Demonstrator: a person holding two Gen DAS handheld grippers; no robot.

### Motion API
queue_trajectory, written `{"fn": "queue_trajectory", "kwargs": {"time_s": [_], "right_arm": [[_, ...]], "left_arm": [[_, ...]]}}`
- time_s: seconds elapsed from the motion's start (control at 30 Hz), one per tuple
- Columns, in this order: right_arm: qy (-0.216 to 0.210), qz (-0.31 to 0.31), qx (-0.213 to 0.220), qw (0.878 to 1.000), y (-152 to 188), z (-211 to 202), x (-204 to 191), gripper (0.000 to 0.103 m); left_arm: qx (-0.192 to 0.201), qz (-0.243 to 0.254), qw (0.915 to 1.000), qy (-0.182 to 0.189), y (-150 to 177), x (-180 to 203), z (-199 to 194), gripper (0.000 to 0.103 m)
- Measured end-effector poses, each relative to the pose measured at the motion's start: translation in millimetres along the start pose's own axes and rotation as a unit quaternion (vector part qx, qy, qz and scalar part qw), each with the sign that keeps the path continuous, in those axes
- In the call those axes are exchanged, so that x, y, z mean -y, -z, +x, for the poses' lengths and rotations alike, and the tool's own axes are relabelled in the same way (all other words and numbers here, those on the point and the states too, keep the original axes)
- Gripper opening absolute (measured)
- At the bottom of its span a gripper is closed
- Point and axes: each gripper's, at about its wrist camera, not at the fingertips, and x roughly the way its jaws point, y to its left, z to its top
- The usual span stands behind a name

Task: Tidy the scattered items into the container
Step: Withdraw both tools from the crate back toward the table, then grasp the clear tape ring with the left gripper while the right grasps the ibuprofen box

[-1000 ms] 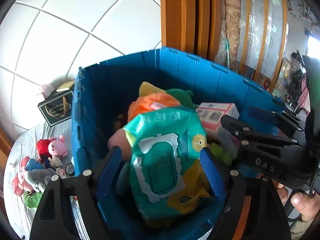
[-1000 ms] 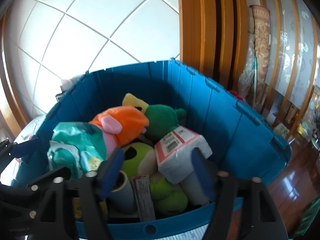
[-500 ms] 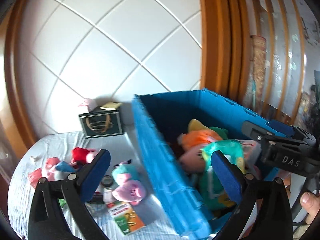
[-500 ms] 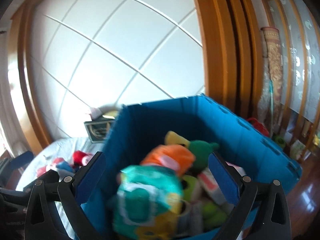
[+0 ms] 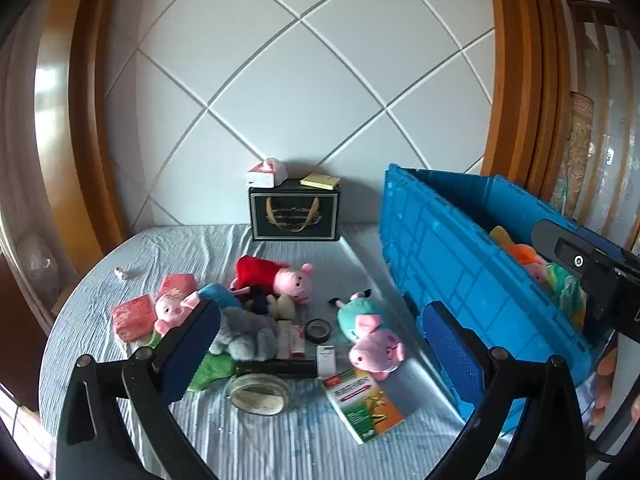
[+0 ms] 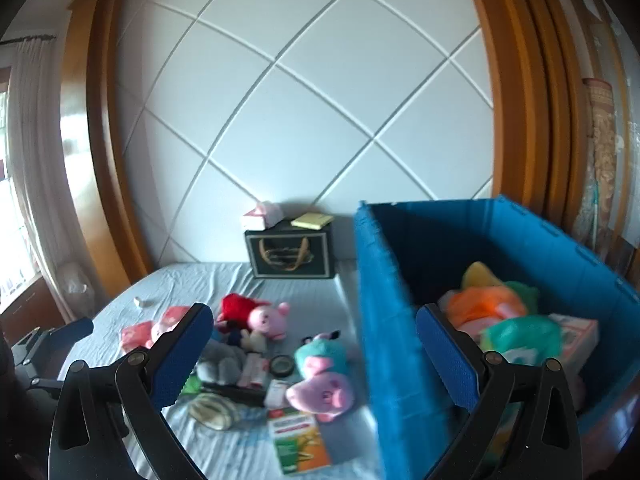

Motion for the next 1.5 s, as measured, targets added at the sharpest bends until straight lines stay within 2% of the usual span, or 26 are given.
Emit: {"fn": "queue_trajectory", "kwargs": {"time_s": [0.2,0.4,0.53,0.63,0.73,0.83,1.0,1.03,1.07,1.13,1.2,1.3,1.4,1.43,1.47,1.5], "right_arm": [[-0.016,0.001,-0.053,0.998,35.6,42.4,-60.7,0.103],[0.009,0.021,-0.165,0.986,97.8,104.8,-55.8,0.103],[0.031,0.026,-0.243,0.969,144.9,147.8,-39.8,0.103],[0.031,0.027,-0.293,0.955,175.8,174.7,-30.0,0.103],[0.023,0.030,-0.314,0.949,192.3,189.5,-25.1,0.103],[0.020,0.018,-0.325,0.945,199.3,202.9,-22.6,0.103],[-0.003,-0.016,-0.340,0.940,204.6,234.2,-33.5,0.103],[-0.005,-0.025,-0.344,0.939,205.6,240.4,-38.4,0.093],[-0.009,-0.033,-0.348,0.937,206.0,246.3,-43.6,0.070],[-0.019,-0.039,-0.352,0.935,204.9,257.1,-53.7,0.050],[-0.020,-0.049,-0.350,0.935,204.2,268.4,-62.5,0.050],[-0.009,-0.056,-0.352,0.934,206.9,289.5,-73.4,0.050],[-0.005,-0.064,-0.373,0.925,218.2,308.8,-86.8,0.050],[-0.005,-0.072,-0.378,0.923,221.9,310.8,-94.2,0.055],[-0.005,-0.085,-0.375,0.923,223.6,309.3,-103.9,0.055],[-0.018,-0.086,-0.380,0.921,225.4,307.2,-112.8,0.055]], "left_arm": [[-0.044,-0.013,0.9982,-0.039,20.6,-81.0,32.9,0.103],[-0.116,-0.055,0.9901,-0.057,60.1,-140.2,92.0,0.103],[-0.160,-0.045,0.9843,-0.059,91.7,-142.0,130.7,0.103],[-0.205,-0.029,0.9766,-0.059,116.4,-132.6,160.0,0.103],[-0.241,-0.017,0.9682,-0.066,137.3,-123.8,185.2,0.103],[-0.279,-0.027,0.9573,-0.070,155.2,-120.2,206.5,0.103],[-0.300,-0.028,0.9485,-0.098,173.3,-122.5,225.8,0.103],[-0.303,-0.031,0.9470,-0.100,175.2,-125.2,228.7,0.103],[-0.306,-0.034,0.9458,-0.104,176.7,-128.9,231.9,0.103],[-0.307,-0.041,0.9444,-0.110,177.5,-135.8,237.7,0.101],[-0.309,-0.045,0.9438,-0.108,177.3,-141.5,245.9,0.093],[-0.315,-0.036,0.9431,-0.099,174.2,-144.0,259.7,0.088],[-0.311,-0.024,0.9460,-0.088,166.4,-146.4,270.6,0.087],[-0.307,-0.020,0.9475,-0.086,161.9,-147.2,273.3,0.087],[-0.302,-0.014,0.9496,-0.084,155.9,-147.6,275.8,0.087],[-0.296,-0.008,0.9518,-0.081,149.8,-147.4,277.5,0.087]]}}
